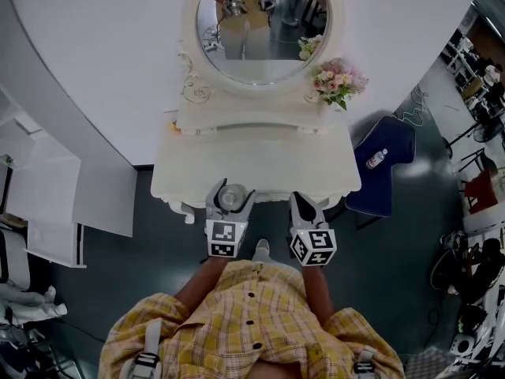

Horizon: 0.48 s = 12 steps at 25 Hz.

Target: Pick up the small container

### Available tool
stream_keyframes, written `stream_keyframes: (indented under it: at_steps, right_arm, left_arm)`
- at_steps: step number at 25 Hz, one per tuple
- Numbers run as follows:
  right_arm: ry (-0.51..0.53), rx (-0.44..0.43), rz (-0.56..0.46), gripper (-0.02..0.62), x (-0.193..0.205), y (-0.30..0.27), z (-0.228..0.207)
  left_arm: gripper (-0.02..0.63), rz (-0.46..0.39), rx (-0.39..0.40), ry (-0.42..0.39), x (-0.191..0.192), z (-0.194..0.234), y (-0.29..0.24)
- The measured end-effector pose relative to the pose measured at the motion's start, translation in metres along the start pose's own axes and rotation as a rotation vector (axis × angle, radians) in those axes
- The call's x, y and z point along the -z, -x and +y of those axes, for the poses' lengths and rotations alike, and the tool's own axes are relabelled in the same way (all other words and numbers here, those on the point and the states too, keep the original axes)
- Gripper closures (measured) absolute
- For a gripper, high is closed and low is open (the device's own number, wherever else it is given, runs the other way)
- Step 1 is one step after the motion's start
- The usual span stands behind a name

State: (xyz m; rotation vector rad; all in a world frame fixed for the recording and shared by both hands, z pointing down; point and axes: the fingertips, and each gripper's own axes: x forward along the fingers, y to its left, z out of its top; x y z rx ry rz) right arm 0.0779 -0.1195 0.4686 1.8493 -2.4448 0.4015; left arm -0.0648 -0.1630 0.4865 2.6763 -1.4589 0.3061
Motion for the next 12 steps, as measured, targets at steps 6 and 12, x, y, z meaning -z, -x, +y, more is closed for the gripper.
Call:
stream_keyframes:
  at_steps: [6, 12]
  right_arm:
    - [0.003, 0.004, -0.002, 0.594, -0.0018, -0.003, -0.0055]
    - [0.003, 0.003, 0.001, 0.594, -0.0024, -0.0069, -0.0084]
  left_arm:
    - [0.264, -0.002, 0.001, 0.005, -0.0022, -0.0013, -0.0048]
    - [0.264, -0.002, -0.004, 0.002, -0.0043, 0.0006, -0.008]
